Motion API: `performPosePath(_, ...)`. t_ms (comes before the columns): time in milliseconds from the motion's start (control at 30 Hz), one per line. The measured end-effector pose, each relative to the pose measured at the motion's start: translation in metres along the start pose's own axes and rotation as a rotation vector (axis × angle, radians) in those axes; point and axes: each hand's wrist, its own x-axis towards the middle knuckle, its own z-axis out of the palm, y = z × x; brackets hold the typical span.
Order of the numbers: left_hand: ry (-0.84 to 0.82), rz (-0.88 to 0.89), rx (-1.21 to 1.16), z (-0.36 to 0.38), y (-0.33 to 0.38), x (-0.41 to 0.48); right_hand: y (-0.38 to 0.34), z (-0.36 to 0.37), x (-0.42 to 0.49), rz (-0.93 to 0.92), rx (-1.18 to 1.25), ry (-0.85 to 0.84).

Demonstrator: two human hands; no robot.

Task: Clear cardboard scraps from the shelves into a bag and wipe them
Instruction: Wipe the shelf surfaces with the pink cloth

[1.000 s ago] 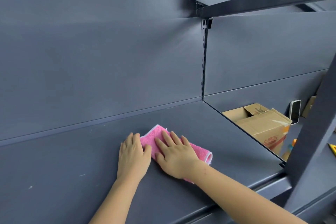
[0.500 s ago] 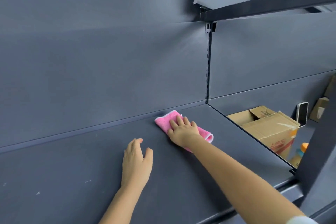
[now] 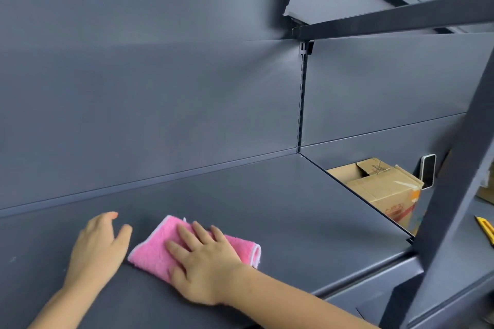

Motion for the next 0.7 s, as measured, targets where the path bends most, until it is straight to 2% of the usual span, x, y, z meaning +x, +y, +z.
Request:
performPosePath(67,-0.013,-0.017,0.036,-0.006,-0.013,-0.002,0.007,0.001,-0.026,0.02,0.002,0.008)
performPosePath(233,-0.033,-0.027,0.057,-0.009,-0.03,-0.017,0.031,-0.003,-0.037,0.208,-0.023,0.036)
performPosePath(467,-0.043,0.025,0.036,-0.007,-0.027,-0.019,0.037,-0.003,0.006,0.362,0.005,0.074)
performPosePath(700,-0.042,0.009,-0.039,-0.006,-0.03,-0.017,0.042,-0.009,0.07,0.385,0.028,0.056)
